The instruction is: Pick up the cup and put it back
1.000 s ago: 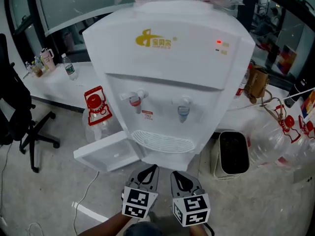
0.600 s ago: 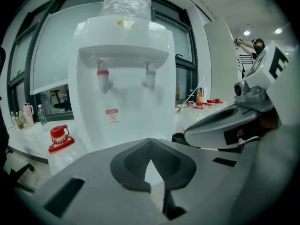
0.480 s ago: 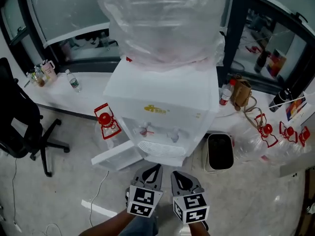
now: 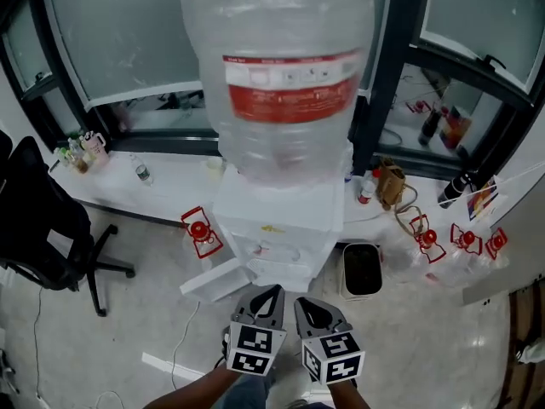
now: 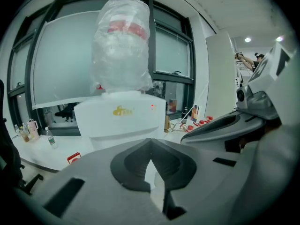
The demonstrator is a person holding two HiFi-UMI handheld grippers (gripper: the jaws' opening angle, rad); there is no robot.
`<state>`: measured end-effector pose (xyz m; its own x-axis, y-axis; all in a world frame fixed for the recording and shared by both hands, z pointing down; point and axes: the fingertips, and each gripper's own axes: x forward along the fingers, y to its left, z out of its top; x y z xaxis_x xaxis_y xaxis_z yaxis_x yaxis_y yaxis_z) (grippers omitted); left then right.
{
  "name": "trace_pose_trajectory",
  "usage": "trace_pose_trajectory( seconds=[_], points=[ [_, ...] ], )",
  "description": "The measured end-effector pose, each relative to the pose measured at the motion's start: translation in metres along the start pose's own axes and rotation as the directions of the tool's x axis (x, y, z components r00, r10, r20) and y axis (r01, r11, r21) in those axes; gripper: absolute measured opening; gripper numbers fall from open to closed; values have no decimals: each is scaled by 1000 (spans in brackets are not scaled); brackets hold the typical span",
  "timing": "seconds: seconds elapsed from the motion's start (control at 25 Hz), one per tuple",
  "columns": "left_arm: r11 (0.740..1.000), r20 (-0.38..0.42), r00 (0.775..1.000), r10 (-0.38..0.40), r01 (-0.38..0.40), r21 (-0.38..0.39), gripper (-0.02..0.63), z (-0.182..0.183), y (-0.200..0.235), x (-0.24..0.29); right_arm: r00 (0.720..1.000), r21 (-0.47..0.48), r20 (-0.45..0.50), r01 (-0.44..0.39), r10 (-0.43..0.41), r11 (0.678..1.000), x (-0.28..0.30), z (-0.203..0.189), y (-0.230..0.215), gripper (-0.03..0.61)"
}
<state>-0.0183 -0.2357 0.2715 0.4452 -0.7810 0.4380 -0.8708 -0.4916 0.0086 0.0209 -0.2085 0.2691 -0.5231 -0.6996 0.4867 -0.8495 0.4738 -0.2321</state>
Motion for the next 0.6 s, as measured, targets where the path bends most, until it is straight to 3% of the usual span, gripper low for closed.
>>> trace_pose_trajectory(
  seconds=[0.32,0.48,0.6],
  points=[
    [999,45,999,6,-5,-34,12,75,-28,-68,999,-57,40,-17,19,998,-76,67,44,21],
    [996,61,998,23,-18,-83,12,90,-39,-94,998,-61,66,-15,19,998,-108,81,57,21],
    [997,61,998,24,-19,-79,12,92,-49,-113,997,-68,76,-13,18,998,-126,80,68,21]
  ],
)
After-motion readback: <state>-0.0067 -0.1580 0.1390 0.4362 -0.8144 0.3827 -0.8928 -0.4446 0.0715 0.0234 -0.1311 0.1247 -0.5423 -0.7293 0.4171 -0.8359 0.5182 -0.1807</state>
